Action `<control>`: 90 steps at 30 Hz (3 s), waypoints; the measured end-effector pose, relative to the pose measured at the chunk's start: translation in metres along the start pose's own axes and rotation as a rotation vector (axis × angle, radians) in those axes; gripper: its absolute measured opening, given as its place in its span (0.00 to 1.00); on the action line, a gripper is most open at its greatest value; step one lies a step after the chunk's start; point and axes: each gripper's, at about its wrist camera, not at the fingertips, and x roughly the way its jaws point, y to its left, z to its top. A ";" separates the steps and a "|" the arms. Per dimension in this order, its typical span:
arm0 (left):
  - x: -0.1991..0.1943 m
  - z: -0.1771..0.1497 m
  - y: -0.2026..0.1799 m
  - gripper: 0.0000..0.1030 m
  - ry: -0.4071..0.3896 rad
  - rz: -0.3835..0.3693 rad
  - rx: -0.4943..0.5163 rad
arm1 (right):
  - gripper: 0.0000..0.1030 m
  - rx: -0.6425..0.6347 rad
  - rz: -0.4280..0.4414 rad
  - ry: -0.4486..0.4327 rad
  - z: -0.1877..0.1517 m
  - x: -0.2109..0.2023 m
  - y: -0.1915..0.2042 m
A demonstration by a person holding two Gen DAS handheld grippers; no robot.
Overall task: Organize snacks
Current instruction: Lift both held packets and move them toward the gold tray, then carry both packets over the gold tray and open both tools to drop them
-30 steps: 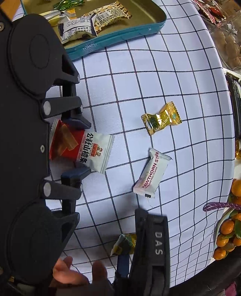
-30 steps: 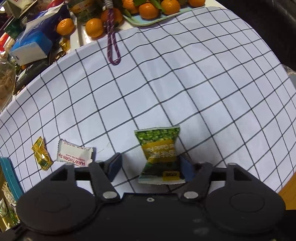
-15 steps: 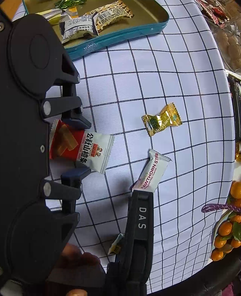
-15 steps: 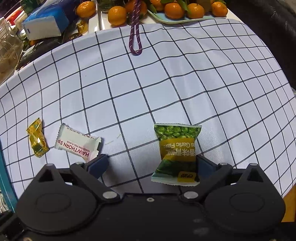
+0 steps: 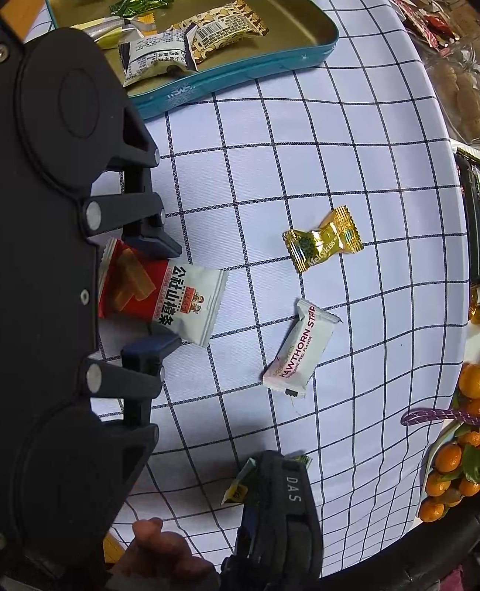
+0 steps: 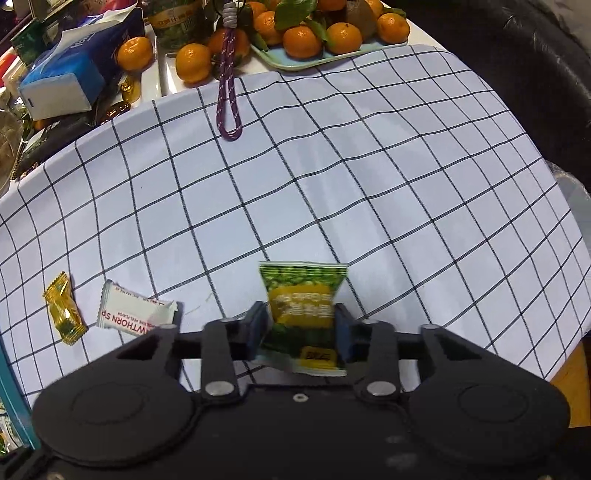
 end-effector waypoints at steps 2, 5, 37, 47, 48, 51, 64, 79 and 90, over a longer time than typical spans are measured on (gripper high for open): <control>-0.001 -0.001 0.001 0.46 -0.003 0.003 -0.009 | 0.33 -0.007 -0.009 0.007 0.000 0.000 -0.001; -0.005 -0.002 0.003 0.42 -0.014 -0.009 -0.011 | 0.33 0.009 -0.010 0.037 0.001 -0.003 -0.006; -0.102 -0.053 0.219 0.42 -0.222 0.228 -0.593 | 0.33 -0.086 -0.005 -0.131 -0.041 -0.060 0.061; -0.100 -0.084 0.273 0.42 -0.117 0.271 -0.747 | 0.33 -0.296 0.207 -0.079 -0.091 -0.114 0.178; -0.102 -0.085 0.274 0.42 -0.123 0.268 -0.751 | 0.33 -0.310 0.234 -0.076 -0.093 -0.121 0.190; -0.105 -0.085 0.277 0.42 -0.136 0.264 -0.752 | 0.33 -0.370 0.301 -0.079 -0.097 -0.139 0.227; -0.119 -0.094 0.296 0.43 -0.163 0.227 -0.821 | 0.33 -0.478 0.347 -0.088 -0.105 -0.163 0.314; -0.127 -0.100 0.300 0.42 -0.191 0.296 -0.866 | 0.57 -0.634 0.337 -0.339 -0.121 -0.167 0.329; -0.123 -0.090 0.282 0.42 -0.187 0.322 -0.788 | 0.57 -0.757 -0.015 -0.298 -0.119 -0.108 0.286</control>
